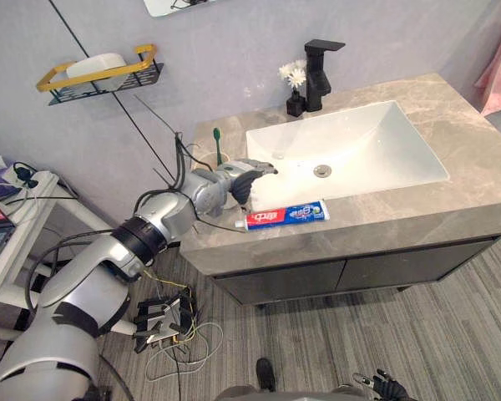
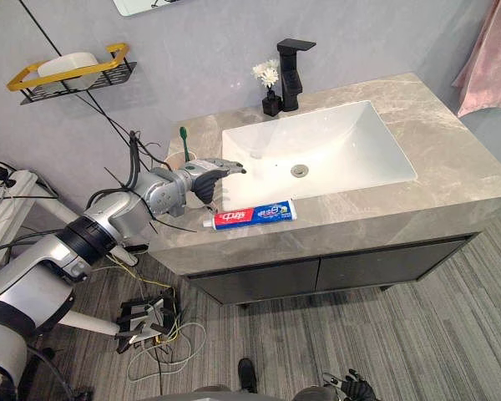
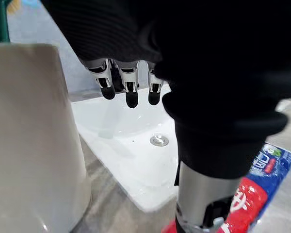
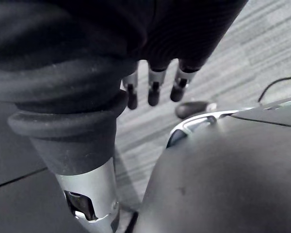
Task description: Organize washtable
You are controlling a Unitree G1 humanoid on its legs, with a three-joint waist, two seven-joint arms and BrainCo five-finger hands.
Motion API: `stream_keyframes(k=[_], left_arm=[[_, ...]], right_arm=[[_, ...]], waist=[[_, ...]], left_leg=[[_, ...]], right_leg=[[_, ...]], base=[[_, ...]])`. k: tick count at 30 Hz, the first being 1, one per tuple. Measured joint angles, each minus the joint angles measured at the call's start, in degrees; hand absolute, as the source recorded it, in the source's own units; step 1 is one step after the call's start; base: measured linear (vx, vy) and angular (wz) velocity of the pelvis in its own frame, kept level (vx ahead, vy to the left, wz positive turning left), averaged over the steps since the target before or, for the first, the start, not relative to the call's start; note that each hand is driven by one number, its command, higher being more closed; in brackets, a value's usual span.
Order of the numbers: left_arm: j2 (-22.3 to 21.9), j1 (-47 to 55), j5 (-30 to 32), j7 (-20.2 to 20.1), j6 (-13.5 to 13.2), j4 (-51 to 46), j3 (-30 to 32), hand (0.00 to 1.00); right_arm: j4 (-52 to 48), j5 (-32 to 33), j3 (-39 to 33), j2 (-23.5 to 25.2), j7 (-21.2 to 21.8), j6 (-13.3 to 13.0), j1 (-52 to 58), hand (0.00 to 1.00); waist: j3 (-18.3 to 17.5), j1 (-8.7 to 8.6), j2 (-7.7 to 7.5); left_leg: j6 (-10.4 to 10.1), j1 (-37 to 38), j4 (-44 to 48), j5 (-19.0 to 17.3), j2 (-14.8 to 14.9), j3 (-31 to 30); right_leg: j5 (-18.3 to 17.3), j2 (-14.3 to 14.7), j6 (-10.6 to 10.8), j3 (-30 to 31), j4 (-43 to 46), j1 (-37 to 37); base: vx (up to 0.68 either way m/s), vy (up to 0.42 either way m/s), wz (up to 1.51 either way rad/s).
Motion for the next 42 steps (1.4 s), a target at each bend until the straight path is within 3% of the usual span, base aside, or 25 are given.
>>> stream_keyframes(k=[14,28,35,42], left_arm=[[4.2,0.2,-6.0,-1.2,-2.3,-7.3,-3.6,0.00],[4.4,1.4,-8.4,-1.4,-3.2,-11.7,-5.4,0.00],[3.4,2.8,-7.8,-1.2,-2.2,-11.2,-5.4,0.00],[-0.6,3.4,-5.7,-1.0,-1.3,-7.5,-5.2,0.00]], right_arm=[[1.1,-1.2,3.6,-2.1,0.0,0.0,-0.2,0.00],[2.4,-1.2,3.5,-2.7,0.0,-0.2,-0.5,0.00],[2.4,-1.2,3.5,-2.7,0.0,-0.2,-0.5,0.00],[2.2,-1.3,3.5,-2.7,0.0,-0.2,-0.5,0.00]], waist=[[-0.3,0.01,1.92],[-0.8,-0.29,2.98],[-0.6,-0.31,2.63],[-0.3,-0.35,2.30]], left_leg=[[0.0,0.2,0.0,0.4,0.0,-1.7],[-0.1,0.7,-0.1,0.4,0.0,-1.8],[-0.1,0.7,-0.1,0.4,0.1,-1.3],[-0.1,0.6,-0.1,0.4,0.3,-0.9]], right_leg=[[-0.7,0.0,-0.1,-2.1,0.8,1.0],[-0.9,0.1,-0.1,-2.2,0.8,1.5],[-0.9,0.1,-0.1,-2.0,0.8,1.4],[-0.9,0.2,-0.2,-1.2,0.8,0.8]], base=[[-0.01,-0.008,0.07],[0.00,-0.004,0.01],[0.00,0.000,0.00],[0.00,-0.001,-0.05]])
